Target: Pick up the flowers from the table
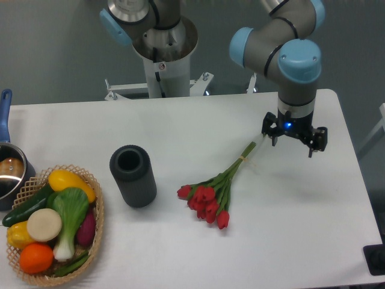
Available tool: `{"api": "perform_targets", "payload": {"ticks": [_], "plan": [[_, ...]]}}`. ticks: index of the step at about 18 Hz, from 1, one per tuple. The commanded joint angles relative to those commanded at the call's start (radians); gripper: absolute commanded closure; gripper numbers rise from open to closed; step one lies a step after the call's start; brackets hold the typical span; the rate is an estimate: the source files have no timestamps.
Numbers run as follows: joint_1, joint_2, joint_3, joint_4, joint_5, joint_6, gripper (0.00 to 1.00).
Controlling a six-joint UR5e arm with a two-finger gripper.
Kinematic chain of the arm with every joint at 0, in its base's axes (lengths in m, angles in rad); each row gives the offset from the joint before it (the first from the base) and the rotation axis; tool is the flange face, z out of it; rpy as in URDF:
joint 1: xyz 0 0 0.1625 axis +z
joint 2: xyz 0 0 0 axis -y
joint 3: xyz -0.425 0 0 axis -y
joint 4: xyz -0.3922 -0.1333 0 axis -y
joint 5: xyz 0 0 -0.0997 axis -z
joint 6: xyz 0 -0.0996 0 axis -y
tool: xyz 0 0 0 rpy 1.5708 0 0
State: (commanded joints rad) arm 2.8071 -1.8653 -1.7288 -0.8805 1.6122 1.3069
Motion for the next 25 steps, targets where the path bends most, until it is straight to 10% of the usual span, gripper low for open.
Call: {"api": "perform_targets", "payload": {"ticks": [14,25], "plan": [[-0.017,0.043,-0.149,0.046,-0.068,-0.003,0.00],[-0.182,-0.021,-0.199,0.048,-0.072,-0.084,0.00]]}}
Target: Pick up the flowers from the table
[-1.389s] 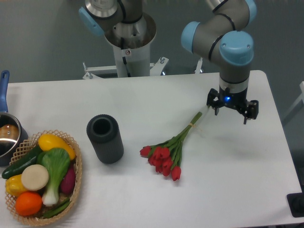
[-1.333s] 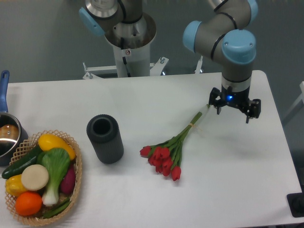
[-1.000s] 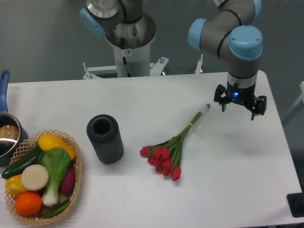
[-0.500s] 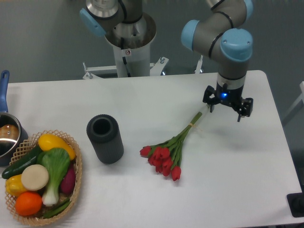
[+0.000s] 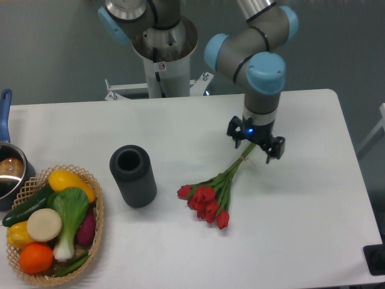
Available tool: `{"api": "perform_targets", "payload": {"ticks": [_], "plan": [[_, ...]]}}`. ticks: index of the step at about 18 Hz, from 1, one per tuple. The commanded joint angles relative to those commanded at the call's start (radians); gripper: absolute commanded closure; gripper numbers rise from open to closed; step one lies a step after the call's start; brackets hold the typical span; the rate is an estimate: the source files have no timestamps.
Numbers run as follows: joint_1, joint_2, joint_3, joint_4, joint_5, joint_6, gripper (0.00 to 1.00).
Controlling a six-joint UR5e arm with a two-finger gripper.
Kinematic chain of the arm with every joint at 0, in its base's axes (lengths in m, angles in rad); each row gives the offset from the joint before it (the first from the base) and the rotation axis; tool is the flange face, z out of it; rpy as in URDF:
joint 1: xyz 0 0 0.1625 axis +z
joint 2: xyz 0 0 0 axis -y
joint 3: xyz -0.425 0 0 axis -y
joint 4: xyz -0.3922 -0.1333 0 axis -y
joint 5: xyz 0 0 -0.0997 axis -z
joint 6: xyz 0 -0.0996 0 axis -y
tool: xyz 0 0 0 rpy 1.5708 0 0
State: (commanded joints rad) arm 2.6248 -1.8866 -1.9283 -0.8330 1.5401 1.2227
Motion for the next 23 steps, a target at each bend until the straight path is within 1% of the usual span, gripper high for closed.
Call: {"api": "perform_targets", "payload": {"ticks": [1,4,7,10,11,12,13,14,15,16,17,20,22,23], "plan": [[-0.017,-0.020,0.009,0.002,0.000,-0.021,0.00],[-0.048,-0.052,0.034,0.003,0.000,-0.055,0.00],[-0.060,-0.062,0.045,0.003,-0.002,-0.057,0.00],[-0.072,-0.086,0.064,0.002,0.000,-0.058,0.00],[-0.080,-0.091,0.064,0.003,0.000,-0.060,0.05],[-0.083,-0.094,0.068,0.003,0.000,-0.065,0.14],[-0.083,-0.095,0.071,0.003,0.002,-0.072,0.34],[-0.083,-0.104,0.072,0.008,0.005,-0.084,0.59],[-0.083,-0.108,0.078,0.011,0.006,-0.089,0.78],[-0.083,-0.109,0.083,0.011,0.005,-0.094,0.86],[-0.084,-0.108,0.081,0.011,0.011,-0.091,1.00],[-0.081,-0.100,0.084,0.012,0.014,-0.086,1.00],[-0.075,-0.079,0.090,0.011,0.028,-0.086,1.00],[-0.074,-0.068,0.097,0.008,0.055,-0.086,1.00]]}}
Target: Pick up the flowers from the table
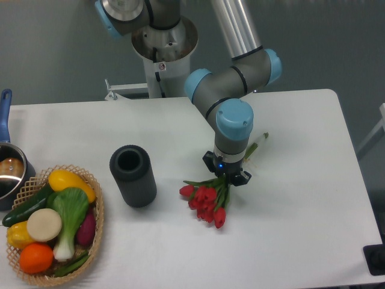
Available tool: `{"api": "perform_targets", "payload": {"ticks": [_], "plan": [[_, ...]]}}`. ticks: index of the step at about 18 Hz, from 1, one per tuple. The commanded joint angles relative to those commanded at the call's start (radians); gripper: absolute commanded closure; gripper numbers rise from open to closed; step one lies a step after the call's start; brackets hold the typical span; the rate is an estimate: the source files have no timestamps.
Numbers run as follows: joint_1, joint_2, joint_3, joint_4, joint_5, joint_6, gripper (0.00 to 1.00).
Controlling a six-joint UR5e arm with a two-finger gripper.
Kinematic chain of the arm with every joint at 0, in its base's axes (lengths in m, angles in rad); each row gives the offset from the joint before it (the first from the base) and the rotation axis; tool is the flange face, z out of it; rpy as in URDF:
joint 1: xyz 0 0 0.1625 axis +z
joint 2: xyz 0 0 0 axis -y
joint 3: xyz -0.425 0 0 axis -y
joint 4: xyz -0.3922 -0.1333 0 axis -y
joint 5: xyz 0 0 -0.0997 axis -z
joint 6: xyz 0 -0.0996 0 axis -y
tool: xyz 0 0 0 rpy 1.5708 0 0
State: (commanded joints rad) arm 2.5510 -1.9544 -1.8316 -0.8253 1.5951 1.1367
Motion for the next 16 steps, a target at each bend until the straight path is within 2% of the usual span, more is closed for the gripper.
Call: {"api": "perform_targets", "payload": {"ticks": [3,7,11,15,16], "plan": [[0.012,0.023,0.028,-0.002,0.072,-0.005,1.00],[0.069,0.028,0.087,-0.015,0.065,-0.040,1.00],[0.103,0.028,0.167,-0.089,0.063,-0.037,1.00],[0.129,0.026,0.250,-0.129,0.043,-0.029,1.00],[0.135,0.026,0.268,-0.156,0.043,-0.029,1.00]]}}
